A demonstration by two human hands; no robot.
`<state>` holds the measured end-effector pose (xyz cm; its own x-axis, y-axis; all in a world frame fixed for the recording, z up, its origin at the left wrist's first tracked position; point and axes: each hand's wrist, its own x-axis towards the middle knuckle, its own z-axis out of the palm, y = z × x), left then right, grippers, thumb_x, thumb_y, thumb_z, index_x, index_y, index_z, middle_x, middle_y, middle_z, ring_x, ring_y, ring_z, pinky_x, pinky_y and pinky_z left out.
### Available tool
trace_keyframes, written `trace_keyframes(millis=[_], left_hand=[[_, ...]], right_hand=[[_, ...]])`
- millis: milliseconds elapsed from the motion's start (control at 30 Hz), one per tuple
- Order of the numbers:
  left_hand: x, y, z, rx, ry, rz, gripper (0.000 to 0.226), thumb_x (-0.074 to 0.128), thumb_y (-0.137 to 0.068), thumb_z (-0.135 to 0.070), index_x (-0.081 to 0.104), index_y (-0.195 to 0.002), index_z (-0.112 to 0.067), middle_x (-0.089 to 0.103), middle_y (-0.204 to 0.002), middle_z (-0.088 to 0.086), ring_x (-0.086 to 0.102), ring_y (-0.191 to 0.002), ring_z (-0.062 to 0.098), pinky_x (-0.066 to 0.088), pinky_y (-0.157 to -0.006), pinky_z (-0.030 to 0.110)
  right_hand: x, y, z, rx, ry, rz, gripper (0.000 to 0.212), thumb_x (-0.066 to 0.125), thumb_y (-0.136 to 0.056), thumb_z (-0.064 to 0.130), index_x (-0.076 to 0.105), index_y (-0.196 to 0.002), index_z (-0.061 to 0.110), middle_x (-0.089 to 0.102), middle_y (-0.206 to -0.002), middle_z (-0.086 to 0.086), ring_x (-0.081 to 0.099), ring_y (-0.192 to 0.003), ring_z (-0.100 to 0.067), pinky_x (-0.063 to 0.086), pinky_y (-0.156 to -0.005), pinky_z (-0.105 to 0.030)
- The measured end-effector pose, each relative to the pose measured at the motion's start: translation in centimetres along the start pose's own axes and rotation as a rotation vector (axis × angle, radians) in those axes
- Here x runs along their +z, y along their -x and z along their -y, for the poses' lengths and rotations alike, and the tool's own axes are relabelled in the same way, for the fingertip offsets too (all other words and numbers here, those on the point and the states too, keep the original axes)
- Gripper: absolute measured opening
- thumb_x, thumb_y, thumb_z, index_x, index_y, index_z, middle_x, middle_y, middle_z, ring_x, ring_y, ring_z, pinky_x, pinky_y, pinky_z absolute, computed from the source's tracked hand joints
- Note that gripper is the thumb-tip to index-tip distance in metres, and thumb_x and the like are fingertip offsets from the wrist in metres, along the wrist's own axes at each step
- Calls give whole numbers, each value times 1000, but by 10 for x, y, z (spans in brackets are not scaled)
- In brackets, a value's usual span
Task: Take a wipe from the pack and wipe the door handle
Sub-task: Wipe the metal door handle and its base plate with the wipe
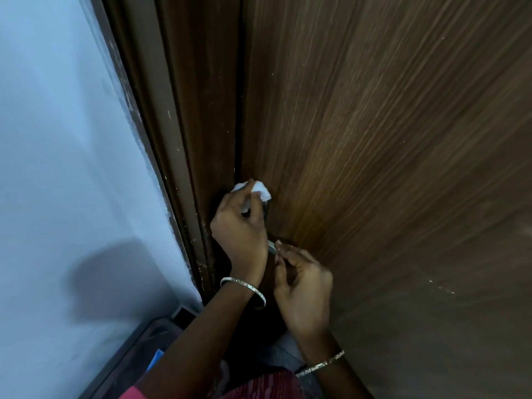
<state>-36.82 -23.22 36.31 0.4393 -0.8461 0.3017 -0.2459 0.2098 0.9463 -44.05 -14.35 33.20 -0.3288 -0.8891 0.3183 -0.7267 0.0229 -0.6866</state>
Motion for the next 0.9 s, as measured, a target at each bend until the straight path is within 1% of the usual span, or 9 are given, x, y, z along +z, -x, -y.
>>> trace_keyframes(millis=[167,333,367,467,533,600,700,800,900], left_hand=[[-4,-3,15,155,-30,34,19,66,-91,-13,77,-106,-9,75,-105,3,69,-95,12,55,-84,27],[-4,-6,33,83,-38,15,19,63,-94,-24,78,-101,-15,71,-93,-16,65,-78,-12,44,-70,1],[-6,-5,38,66,-74,34,20,61,-94,-24,78,-96,-15,74,-86,-12,66,-71,-6,43,-64,1],[-13,-3,58,-29,-140,102,20,62,-92,-23,78,-84,-13,75,-73,0,67,-62,13,48,-58,20],[-17,-4,63,-91,-92,154,17,65,-91,-21,79,-86,-14,76,-76,-2,68,-64,9,50,-61,22],[-20,-3,60,-106,-64,157,14,68,-89,-21,80,-87,-16,74,-76,-7,64,-62,-4,49,-61,14],[-27,0,60,-139,-34,146,12,71,-87,-24,80,-85,-17,76,-75,-7,65,-63,-5,50,-62,15],[-37,0,65,-186,-20,201,18,73,-85,-28,81,-95,-14,78,-82,-3,72,-73,6,55,-70,22],[-40,-1,63,-185,-42,218,22,73,-85,-33,80,-96,-16,78,-83,-5,72,-74,5,55,-69,21]], right_hand=[[-3,2,-1,-1,-10,19,32,65,-89,6,74,-118,17,72,-119,6,67,-108,-1,50,-97,-15],[-2,2,0,8,-8,9,31,65,-89,5,75,-117,14,73,-118,5,67,-108,-2,48,-97,-11],[-1,2,0,10,-13,1,31,65,-89,4,75,-116,14,73,-117,4,68,-107,-2,49,-97,-12],[-1,3,0,5,-22,-19,29,65,-89,5,76,-114,14,74,-116,4,69,-107,-3,52,-97,-19],[0,4,0,7,-29,-30,29,66,-89,5,76,-114,14,74,-116,4,69,-106,-4,54,-96,-23],[1,3,0,5,-22,-39,28,66,-89,5,76,-114,14,74,-115,4,69,-105,-4,55,-95,-24],[1,4,0,2,-16,-45,28,66,-90,6,76,-114,14,74,-115,4,69,-104,-3,51,-94,-12],[2,5,-2,20,-22,-43,27,65,-91,6,75,-115,12,74,-115,2,67,-103,-1,39,-90,4],[3,4,-1,25,-41,-73,26,66,-89,4,77,-111,12,75,-113,3,68,-101,1,38,-89,5]])
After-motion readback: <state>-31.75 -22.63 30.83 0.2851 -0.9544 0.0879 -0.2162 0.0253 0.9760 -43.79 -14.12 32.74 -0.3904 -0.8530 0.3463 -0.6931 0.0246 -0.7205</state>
